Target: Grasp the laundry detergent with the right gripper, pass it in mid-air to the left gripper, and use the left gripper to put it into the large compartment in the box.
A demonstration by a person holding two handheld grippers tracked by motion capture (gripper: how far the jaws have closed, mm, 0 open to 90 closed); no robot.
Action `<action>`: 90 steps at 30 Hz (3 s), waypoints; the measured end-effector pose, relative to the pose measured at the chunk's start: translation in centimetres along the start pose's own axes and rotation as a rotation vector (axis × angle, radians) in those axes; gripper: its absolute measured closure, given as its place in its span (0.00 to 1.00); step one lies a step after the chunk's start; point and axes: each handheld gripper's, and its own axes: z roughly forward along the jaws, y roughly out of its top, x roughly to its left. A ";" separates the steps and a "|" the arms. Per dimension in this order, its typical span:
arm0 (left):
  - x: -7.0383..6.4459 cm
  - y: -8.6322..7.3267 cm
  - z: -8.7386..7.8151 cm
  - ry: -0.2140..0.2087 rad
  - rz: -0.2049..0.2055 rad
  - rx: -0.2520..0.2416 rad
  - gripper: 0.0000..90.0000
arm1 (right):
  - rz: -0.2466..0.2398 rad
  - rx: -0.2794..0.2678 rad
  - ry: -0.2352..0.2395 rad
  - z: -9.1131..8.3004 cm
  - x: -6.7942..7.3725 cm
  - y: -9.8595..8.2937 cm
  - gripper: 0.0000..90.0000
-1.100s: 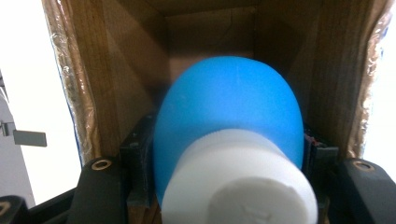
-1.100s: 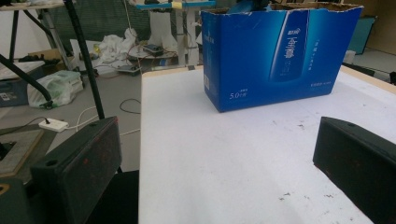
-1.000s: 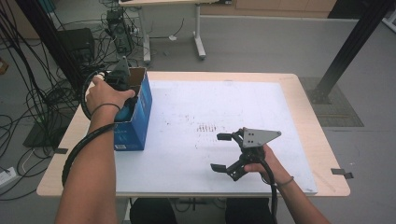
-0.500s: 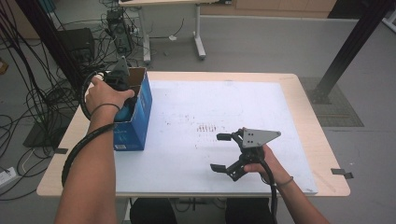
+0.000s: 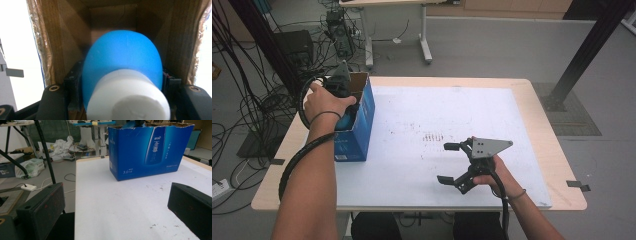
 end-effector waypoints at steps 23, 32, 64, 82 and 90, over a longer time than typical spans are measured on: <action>0.2 -0.3 0.0 -0.006 -0.011 -0.007 0.42 | -0.004 0.000 0.000 0.0 0.0 0.2 0.01; 0.1 -0.3 0.0 -0.003 -0.010 -0.008 0.42 | -0.003 0.000 0.000 0.0 0.1 0.2 0.01; 0.4 -0.4 -0.1 -0.009 -0.023 -0.004 0.42 | 0.004 0.002 -0.010 -0.5 0.3 0.2 0.01; 0.1 -0.2 -0.1 -0.003 -0.037 0.003 0.41 | 0.006 0.005 -0.004 -0.3 0.2 -0.1 0.01; 0.3 -0.2 -0.2 -0.011 -0.053 0.001 0.40 | 0.012 0.010 -0.007 -0.2 0.1 -0.1 0.01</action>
